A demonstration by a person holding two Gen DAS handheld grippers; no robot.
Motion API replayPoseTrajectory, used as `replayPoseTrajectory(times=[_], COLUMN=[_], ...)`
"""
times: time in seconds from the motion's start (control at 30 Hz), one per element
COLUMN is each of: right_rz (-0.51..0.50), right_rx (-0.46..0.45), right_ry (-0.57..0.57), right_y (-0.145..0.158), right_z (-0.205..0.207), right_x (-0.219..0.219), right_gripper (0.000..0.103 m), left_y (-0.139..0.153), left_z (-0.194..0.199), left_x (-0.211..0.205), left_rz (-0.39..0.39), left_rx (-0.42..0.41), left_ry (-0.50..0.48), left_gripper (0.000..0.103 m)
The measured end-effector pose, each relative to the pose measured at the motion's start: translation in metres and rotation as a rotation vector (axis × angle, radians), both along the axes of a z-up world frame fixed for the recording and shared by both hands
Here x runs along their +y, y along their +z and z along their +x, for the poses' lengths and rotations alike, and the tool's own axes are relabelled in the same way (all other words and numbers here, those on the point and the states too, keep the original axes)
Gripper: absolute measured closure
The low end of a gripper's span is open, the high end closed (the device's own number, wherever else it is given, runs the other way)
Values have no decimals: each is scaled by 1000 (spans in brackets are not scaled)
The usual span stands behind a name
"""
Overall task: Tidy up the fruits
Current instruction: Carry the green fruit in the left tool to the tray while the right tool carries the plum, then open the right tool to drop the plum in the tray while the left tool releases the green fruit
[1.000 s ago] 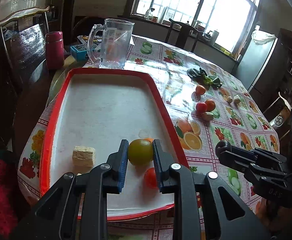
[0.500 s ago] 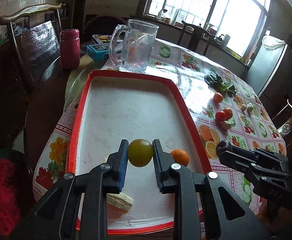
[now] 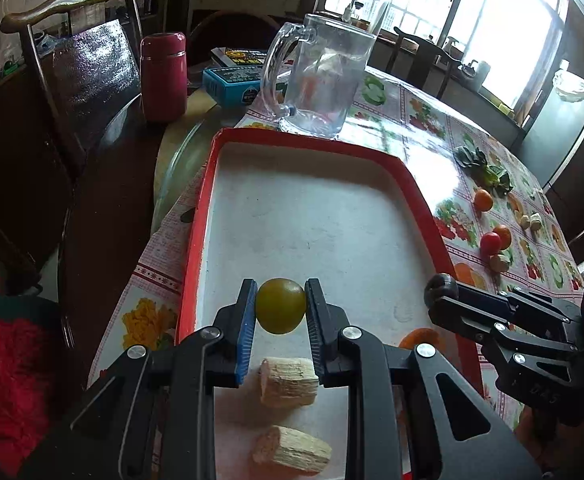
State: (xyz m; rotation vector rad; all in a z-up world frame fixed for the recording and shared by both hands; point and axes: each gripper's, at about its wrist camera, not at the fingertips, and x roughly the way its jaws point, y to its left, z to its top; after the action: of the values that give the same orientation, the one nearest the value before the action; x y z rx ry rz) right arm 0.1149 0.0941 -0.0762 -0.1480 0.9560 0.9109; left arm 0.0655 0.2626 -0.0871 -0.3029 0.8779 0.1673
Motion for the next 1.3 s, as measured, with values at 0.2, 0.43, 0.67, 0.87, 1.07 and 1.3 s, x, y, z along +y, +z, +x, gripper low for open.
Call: replayPoseTrajectory(times=[0.2, 0.43, 0.67, 0.87, 1.07, 1.3], right_rz=[-52, -42, 20, 73, 96, 97], right_rx=[-6, 19, 6, -5, -7, -16], right_ry=[24, 14, -3, -51, -111, -180], right_y=[-13, -16, 4, 19, 23, 25], right_z=[5, 6, -9, -21, -28, -32], right_x=[12, 8, -15, -51, -89, -132], right_gripper=[77, 67, 66, 64, 63, 62], left_y=[-13, -21, -9, 4, 12, 19], left_z=[6, 4, -7, -16, -17, -19], left_x=[0, -2, 0, -10, -33, -72], left_rz=[0, -1, 5, 0, -4, -15], left_rx=[59, 94, 57, 22, 6, -15], left_ry=[-13, -5, 26, 22, -22, -91], left_gripper=[82, 75, 62, 62, 62, 62])
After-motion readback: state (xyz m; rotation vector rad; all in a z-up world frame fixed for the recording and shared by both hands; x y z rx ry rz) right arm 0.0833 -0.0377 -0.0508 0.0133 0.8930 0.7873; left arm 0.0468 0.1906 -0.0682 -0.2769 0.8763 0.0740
